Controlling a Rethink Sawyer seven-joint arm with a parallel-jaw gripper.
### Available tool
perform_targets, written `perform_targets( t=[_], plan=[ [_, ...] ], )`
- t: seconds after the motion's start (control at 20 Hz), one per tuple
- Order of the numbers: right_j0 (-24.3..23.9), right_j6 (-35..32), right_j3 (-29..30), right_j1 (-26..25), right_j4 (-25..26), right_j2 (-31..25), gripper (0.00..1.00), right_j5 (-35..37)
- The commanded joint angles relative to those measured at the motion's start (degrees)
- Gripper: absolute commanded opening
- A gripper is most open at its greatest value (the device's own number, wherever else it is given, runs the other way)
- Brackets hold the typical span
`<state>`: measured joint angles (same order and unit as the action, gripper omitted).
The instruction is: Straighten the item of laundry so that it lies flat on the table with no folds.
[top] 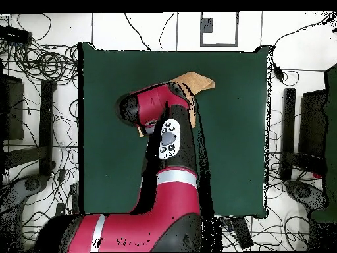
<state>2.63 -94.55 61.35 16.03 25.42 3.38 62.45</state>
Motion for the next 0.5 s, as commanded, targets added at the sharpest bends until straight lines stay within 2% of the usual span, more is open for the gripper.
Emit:
perform_targets(
  t=[0.05, 0.5],
  plan=[
    [2.06, -5.85, 1.27, 1.13, 0.37, -1.3, 1.0, -1.14],
    [1.78, -4.46, 0.85, -0.12, 0.5, -1.29, 1.0, 1.19]
  ],
)
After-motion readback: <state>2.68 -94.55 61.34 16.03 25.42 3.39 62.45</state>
